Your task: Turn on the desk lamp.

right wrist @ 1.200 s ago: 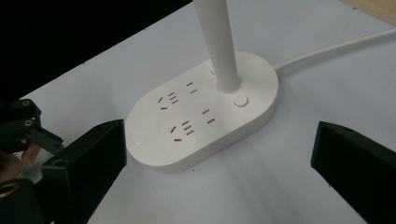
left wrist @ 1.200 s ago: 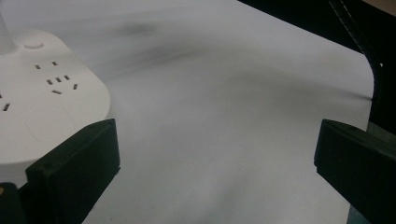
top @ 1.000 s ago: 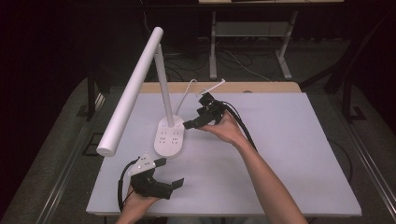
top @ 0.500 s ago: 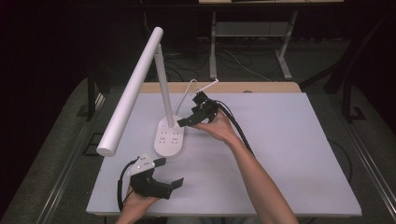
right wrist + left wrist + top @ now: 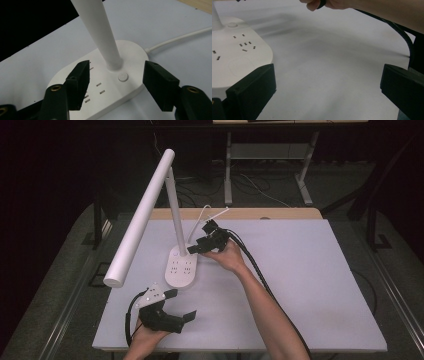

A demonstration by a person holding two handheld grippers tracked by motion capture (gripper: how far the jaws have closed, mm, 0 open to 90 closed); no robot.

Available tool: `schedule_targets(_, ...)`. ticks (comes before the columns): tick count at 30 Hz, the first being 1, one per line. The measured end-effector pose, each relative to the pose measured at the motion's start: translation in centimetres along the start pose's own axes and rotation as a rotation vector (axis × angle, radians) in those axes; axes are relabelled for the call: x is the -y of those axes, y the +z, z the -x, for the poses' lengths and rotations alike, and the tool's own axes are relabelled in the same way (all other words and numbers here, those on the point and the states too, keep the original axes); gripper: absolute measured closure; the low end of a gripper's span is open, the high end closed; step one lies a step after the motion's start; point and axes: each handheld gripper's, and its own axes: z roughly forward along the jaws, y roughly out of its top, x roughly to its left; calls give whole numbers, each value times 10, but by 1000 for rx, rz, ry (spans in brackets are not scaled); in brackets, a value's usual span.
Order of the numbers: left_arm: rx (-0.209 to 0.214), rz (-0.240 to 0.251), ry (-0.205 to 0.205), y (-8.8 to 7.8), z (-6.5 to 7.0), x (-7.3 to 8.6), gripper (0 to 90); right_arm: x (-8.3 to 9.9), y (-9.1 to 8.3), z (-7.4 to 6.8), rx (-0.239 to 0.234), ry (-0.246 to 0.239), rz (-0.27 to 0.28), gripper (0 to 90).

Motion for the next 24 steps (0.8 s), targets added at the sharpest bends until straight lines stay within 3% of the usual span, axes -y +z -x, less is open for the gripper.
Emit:
schedule_targets(12, 1, 0, 1, 0, 0, 0, 0, 4, 12, 7, -11, 31, 17, 544)
schedule_targets(24, -5, -10, 1, 0, -1, 0, 0, 8, 23, 15, -32, 56, 24, 827)
